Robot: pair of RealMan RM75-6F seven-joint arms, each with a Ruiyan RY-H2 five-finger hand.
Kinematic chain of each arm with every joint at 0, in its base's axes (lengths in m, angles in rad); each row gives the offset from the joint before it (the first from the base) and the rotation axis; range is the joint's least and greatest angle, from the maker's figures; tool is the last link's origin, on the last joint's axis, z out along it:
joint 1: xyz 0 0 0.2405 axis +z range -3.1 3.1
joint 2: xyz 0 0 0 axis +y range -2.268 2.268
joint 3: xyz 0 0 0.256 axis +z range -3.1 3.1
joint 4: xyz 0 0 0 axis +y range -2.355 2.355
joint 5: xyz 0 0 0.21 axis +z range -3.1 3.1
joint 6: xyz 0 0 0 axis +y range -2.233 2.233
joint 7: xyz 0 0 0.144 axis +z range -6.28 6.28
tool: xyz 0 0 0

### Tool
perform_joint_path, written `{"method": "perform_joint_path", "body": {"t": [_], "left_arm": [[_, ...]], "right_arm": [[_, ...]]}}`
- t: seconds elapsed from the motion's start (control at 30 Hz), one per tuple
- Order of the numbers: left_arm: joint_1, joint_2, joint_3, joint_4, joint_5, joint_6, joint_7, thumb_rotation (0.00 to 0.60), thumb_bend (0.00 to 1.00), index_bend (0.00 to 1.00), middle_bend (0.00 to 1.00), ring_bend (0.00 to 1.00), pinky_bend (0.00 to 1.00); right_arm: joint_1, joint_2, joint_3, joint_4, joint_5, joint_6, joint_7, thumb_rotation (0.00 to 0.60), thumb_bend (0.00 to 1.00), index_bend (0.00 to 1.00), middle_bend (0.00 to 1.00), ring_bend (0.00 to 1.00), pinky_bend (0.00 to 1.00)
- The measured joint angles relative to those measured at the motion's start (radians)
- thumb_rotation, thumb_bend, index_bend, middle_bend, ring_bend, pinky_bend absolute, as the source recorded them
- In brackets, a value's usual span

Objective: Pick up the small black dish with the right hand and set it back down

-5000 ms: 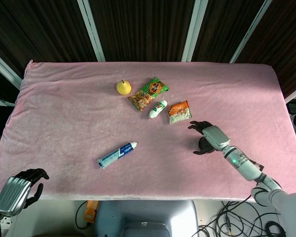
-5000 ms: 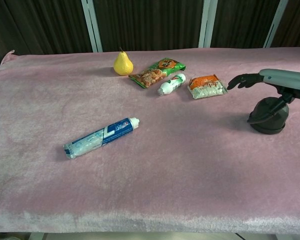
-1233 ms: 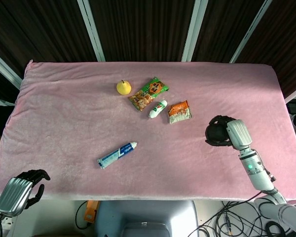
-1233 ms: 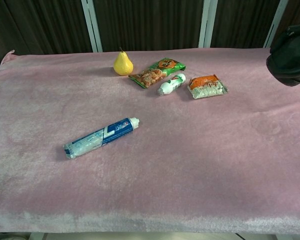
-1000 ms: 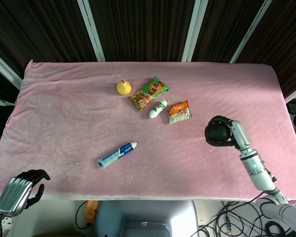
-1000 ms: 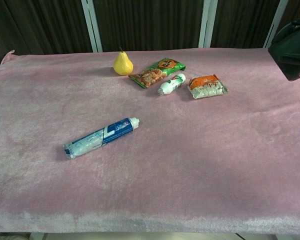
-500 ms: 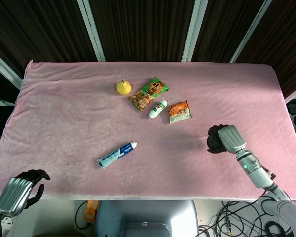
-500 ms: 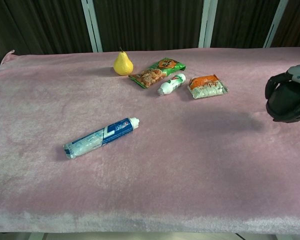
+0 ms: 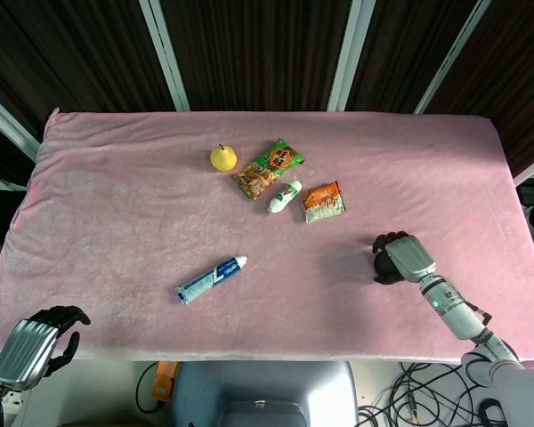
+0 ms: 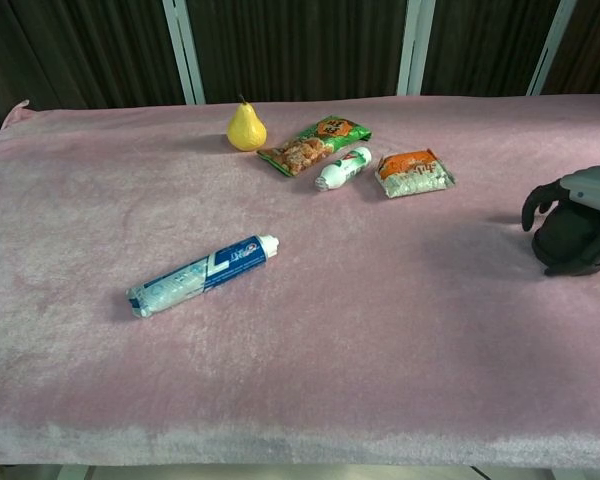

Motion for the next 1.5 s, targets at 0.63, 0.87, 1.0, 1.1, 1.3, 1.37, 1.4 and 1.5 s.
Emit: {"method": "perform_joint_path", "body": {"t": [0.63, 0.87, 1.0, 1.1, 1.3, 1.37, 1.4, 1.5], "left_arm": [[-0.003, -0.001, 0.002, -0.002, 0.000, -0.009, 0.009, 0.600, 0.57, 0.45, 0.42, 0.38, 0.52], [-0.002, -0.002, 0.003, -0.002, 0.000, -0.009, 0.013, 0.600, 0.57, 0.45, 0.42, 0.38, 0.52], [-0.002, -0.002, 0.003, -0.003, 0.002, -0.010, 0.015, 0.600, 0.57, 0.45, 0.42, 0.38, 0.52], [-0.002, -0.002, 0.003, -0.002, 0.000, -0.009, 0.013, 0.600, 0.57, 0.45, 0.42, 0.38, 0.52], [-0.001, -0.001, 0.003, -0.002, 0.003, -0.005, 0.007, 0.600, 0.57, 0.45, 0.42, 0.38, 0.52], [-0.001, -0.001, 0.004, -0.002, 0.003, -0.006, 0.007, 0.600, 0.57, 0.45, 0.42, 0.38, 0.52], [-0.001, 0.000, 0.004, -0.002, 0.003, -0.006, 0.007, 0.600, 0.57, 0.45, 0.42, 0.38, 0.52], [-0.001, 0.000, 0.004, -0.002, 0.001, -0.006, 0.007, 0.600, 0.57, 0.45, 0.42, 0.38, 0.52]], "right_arm": [[-0.052, 0.074, 0.006, -0.067, 0.013, 0.111, 0.041, 0.600, 0.15, 0.25, 0.22, 0.26, 0.37], [-0.066, 0.085, 0.035, -0.094, 0.053, 0.097, -0.019, 0.600, 0.15, 0.43, 0.40, 0.49, 0.61], [-0.064, 0.079, 0.041, -0.097, 0.059, 0.081, -0.028, 0.600, 0.15, 0.51, 0.47, 0.57, 0.69], [-0.064, 0.066, 0.047, -0.092, 0.062, 0.087, -0.038, 0.600, 0.15, 0.60, 0.52, 0.63, 0.74], [-0.073, 0.035, 0.070, -0.063, 0.071, 0.145, -0.047, 0.600, 0.15, 0.81, 0.63, 0.72, 0.82], [-0.077, 0.023, 0.080, -0.048, 0.073, 0.179, -0.039, 0.600, 0.15, 0.82, 0.63, 0.72, 0.82], [-0.079, 0.019, 0.084, -0.042, 0.073, 0.192, -0.031, 0.600, 0.15, 0.82, 0.63, 0.72, 0.82], [-0.084, 0.015, 0.092, -0.035, 0.075, 0.217, 0.013, 0.600, 0.15, 0.82, 0.63, 0.72, 0.82]]}}
